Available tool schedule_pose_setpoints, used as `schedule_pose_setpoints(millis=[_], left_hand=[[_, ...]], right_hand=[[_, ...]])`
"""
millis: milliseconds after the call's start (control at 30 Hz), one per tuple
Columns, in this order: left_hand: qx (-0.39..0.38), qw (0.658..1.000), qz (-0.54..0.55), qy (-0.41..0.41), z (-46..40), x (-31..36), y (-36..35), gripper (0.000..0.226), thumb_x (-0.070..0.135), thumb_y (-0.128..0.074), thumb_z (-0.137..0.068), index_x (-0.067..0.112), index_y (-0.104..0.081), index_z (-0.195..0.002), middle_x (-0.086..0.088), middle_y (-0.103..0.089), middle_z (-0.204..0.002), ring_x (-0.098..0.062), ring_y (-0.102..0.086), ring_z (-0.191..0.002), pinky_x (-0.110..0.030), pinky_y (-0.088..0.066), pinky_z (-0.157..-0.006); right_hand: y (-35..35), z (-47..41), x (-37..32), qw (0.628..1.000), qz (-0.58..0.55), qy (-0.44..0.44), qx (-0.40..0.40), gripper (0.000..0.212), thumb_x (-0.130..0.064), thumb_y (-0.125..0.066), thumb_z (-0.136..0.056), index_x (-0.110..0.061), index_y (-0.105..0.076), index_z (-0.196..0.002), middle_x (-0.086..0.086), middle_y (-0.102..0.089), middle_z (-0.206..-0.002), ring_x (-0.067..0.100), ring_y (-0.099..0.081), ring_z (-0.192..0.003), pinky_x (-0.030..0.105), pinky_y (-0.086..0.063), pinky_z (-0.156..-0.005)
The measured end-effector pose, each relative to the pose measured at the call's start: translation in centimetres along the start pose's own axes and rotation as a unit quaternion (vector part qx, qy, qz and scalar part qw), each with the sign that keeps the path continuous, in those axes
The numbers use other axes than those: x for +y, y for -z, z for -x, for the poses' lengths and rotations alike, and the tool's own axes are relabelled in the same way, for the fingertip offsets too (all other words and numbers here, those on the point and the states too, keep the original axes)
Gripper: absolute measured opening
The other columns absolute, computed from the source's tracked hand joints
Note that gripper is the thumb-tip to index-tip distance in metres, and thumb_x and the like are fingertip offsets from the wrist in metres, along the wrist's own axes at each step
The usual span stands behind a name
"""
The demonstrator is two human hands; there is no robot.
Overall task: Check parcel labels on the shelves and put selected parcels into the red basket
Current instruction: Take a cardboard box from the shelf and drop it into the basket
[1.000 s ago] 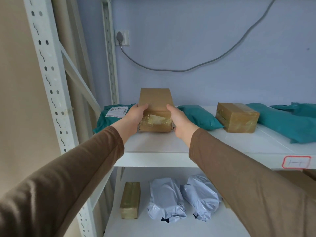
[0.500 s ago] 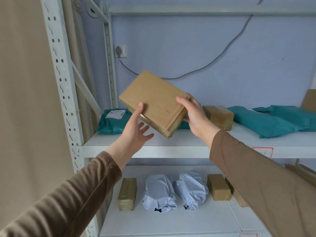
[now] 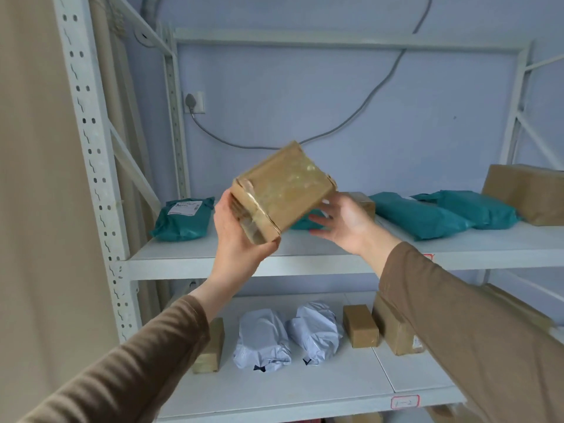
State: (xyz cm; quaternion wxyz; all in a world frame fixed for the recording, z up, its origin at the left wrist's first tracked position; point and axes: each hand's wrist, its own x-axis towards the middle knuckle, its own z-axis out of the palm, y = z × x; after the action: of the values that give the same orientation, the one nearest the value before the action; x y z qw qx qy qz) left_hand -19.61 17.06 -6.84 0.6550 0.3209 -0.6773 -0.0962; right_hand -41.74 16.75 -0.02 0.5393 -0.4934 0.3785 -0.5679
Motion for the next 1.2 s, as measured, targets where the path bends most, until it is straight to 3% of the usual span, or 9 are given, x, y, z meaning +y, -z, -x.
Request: schedule_pose_setpoints(millis=[200,400,533,600,733,867,933,1067,1200], left_hand=[[-0.124,0.894,-0.297,-0.312,-0.5,0.4,1.6,0.109,0.016,-0.092,-0.066,0.002,-0.030,-0.156,-0.017,-0.036,-0.157,-0.038,-0.030,-0.151,-0.038,-0.019,-0.129],[-0.217,0.851,-0.332,-0.346,-0.5,1.1,1.4,0.098,0.018,-0.082,-0.078,0.006,-0.031,-0.161,-0.016,-0.033,-0.165,-0.036,-0.020,-0.158,-0.059,-0.031,-0.121],[-0.220,0.930,-0.247,-0.162,1.0,-0.2,1.3,0.121,-0.013,-0.067,-0.079,0.035,0.003,-0.166,0.004,0.008,-0.176,-0.019,-0.009,-0.161,-0.050,-0.035,-0.122],[-0.208,0.978,-0.022,0.014,2.0,-0.2,0.9,0.107,-0.016,-0.050,-0.093,0.043,0.003,-0.164,0.011,-0.014,-0.174,-0.011,-0.036,-0.152,-0.041,-0.044,-0.118],[-0.061,0.897,0.290,0.327,2.8,-0.8,-1.1,0.066,0.028,-0.042,-0.107,0.035,-0.014,-0.166,-0.004,-0.070,-0.135,-0.022,-0.072,-0.105,-0.041,-0.058,-0.088],[-0.005,0.851,0.361,0.382,2.6,-1.8,-2.2,0.046,0.041,-0.037,-0.112,0.017,-0.058,-0.146,-0.011,-0.068,-0.139,-0.031,-0.068,-0.121,-0.048,-0.058,-0.093],[-0.017,0.865,0.353,0.357,2.3,-1.9,-1.9,0.047,0.042,-0.032,-0.113,0.019,-0.058,-0.145,-0.015,-0.067,-0.139,-0.035,-0.068,-0.108,-0.041,-0.057,-0.071],[-0.001,0.899,0.315,0.303,1.8,-1.5,-1.2,0.045,0.044,-0.035,-0.112,0.019,-0.054,-0.144,-0.016,-0.065,-0.138,-0.030,-0.064,-0.109,-0.040,-0.056,-0.077],[-0.002,0.926,0.275,0.259,1.5,0.4,-0.9,0.030,0.028,-0.044,-0.112,0.020,-0.055,-0.138,0.001,-0.073,-0.119,-0.020,-0.059,-0.105,-0.033,-0.045,-0.071]], right_hand=[[3.3,2.3,1.1,0.990,-0.036,-0.105,-0.091,0.076,-0.083,-0.038,-0.089,-0.028,-0.068,-0.132,0.007,-0.070,-0.132,0.030,-0.066,-0.122,0.055,-0.046,-0.107],[5.4,3.4,2.8,0.980,-0.054,-0.143,-0.126,0.068,-0.071,-0.054,-0.088,-0.028,-0.065,-0.138,0.010,-0.064,-0.142,0.034,-0.054,-0.137,0.064,-0.032,-0.115],[3.9,3.6,3.1,0.996,-0.044,-0.053,-0.058,0.044,-0.047,-0.060,-0.092,-0.025,-0.069,-0.129,0.008,-0.069,-0.133,0.027,-0.063,-0.117,0.047,-0.046,-0.104],[2.0,4.1,2.9,0.995,0.084,0.040,-0.028,0.033,-0.041,-0.059,-0.096,-0.030,-0.067,-0.127,-0.005,-0.074,-0.122,0.018,-0.065,-0.113,0.040,-0.047,-0.097],[-1.0,4.7,3.8,0.907,0.359,0.211,0.058,0.079,-0.062,-0.068,-0.080,-0.041,-0.039,-0.151,-0.012,-0.052,-0.147,0.011,-0.048,-0.133,0.043,-0.042,-0.111],[-3.7,7.1,4.7,0.765,0.559,0.303,0.103,0.115,-0.084,-0.057,-0.071,-0.035,-0.006,-0.162,-0.001,-0.002,-0.173,0.022,-0.014,-0.150,0.047,-0.019,-0.120],[-4.4,7.8,5.2,0.745,0.569,0.332,0.106,0.122,-0.087,-0.054,-0.068,-0.034,0.001,-0.163,0.001,0.010,-0.173,0.024,-0.010,-0.152,0.045,-0.018,-0.120],[-3.6,6.6,5.7,0.802,0.509,0.299,0.086,0.106,-0.075,-0.062,-0.074,-0.041,-0.010,-0.160,-0.005,0.007,-0.172,0.019,-0.003,-0.156,0.045,-0.012,-0.123],[-1.8,4.9,5.8,0.942,0.236,0.237,0.016,0.070,-0.044,-0.070,-0.082,-0.056,-0.037,-0.143,-0.021,-0.053,-0.144,-0.002,-0.049,-0.133,0.037,-0.042,-0.110]])
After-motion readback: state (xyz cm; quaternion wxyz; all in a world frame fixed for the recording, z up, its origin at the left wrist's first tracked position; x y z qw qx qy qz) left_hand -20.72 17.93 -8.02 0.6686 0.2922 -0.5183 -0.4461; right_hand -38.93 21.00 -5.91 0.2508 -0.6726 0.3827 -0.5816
